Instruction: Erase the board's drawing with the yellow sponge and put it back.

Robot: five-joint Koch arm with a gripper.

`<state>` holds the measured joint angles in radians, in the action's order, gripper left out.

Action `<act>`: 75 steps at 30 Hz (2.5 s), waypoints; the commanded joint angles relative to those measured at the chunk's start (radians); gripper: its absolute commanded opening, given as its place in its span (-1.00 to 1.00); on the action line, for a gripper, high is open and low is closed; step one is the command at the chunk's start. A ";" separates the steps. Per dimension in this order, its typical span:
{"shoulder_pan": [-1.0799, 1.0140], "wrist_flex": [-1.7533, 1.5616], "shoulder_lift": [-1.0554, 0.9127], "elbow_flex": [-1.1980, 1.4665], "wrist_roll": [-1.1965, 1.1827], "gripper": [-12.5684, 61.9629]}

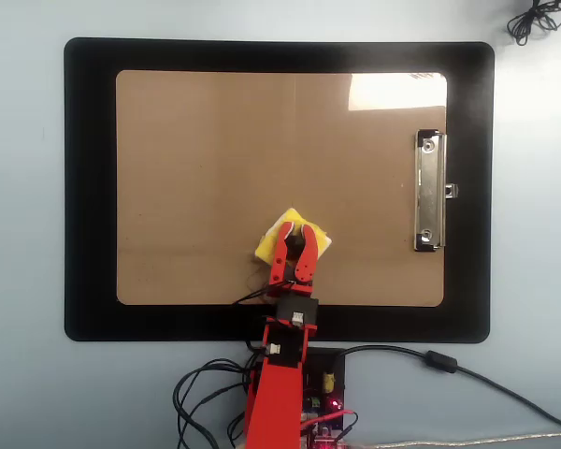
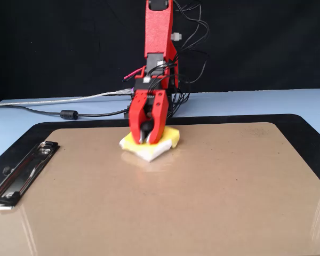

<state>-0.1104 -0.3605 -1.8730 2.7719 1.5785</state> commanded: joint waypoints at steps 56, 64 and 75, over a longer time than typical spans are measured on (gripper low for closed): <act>1.117 0.548 0.138 -0.643 0.319 -0.87; 1.118 0.546 0.186 -0.653 0.318 0.23; 1.037 1.109 -0.186 -0.833 0.394 0.22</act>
<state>0.9526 0.5308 -1.9788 2.0310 1.9129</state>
